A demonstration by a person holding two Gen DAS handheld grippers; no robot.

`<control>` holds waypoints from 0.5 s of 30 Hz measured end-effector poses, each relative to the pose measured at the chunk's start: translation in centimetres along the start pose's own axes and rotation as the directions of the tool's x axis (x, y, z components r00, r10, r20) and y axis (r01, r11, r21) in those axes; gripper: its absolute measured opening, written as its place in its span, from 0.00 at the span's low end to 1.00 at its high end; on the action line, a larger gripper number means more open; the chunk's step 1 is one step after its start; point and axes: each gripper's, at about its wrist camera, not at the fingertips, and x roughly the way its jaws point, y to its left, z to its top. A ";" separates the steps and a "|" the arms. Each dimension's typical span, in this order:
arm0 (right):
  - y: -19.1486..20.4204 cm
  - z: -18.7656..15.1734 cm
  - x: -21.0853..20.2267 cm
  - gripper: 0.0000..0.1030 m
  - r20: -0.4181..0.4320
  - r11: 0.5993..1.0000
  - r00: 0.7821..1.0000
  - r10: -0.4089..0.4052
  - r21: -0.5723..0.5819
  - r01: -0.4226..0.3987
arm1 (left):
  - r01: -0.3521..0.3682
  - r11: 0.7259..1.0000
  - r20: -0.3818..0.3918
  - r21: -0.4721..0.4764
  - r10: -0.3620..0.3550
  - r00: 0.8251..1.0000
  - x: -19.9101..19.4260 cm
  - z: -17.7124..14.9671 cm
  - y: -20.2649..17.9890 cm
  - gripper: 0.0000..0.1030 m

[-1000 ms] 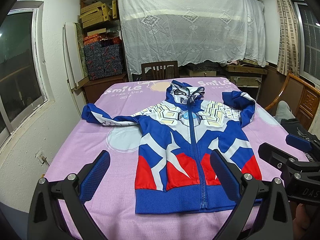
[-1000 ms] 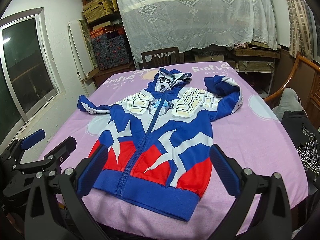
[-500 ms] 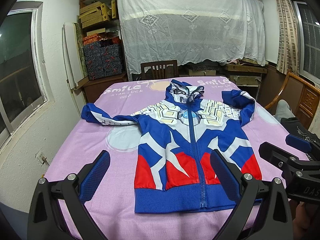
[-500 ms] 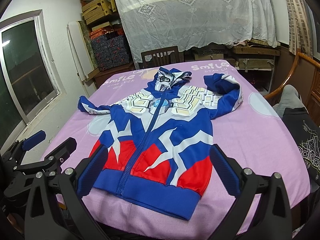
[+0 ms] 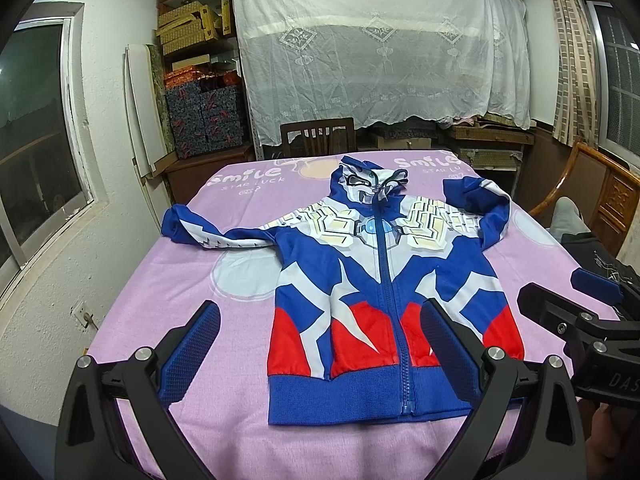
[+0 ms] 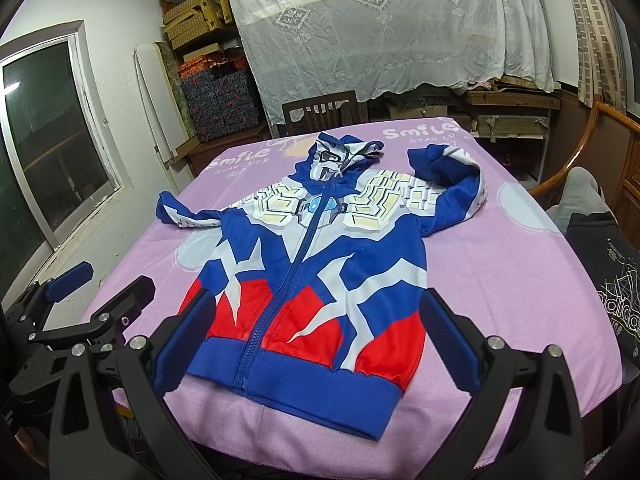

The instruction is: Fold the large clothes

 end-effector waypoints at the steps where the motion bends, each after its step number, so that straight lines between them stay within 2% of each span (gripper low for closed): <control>1: 0.0 0.0 0.0 0.96 0.000 1.000 1.000 0.000 0.000 0.000 | 0.000 1.000 -0.001 -0.001 0.000 1.000 0.0 0.0 0.0 0.97; 15: 0.0 -0.1 0.1 0.96 -0.001 1.000 1.000 0.000 0.002 0.000 | 0.003 1.000 0.003 -0.004 -0.003 1.000 0.0 -0.3 0.0 0.97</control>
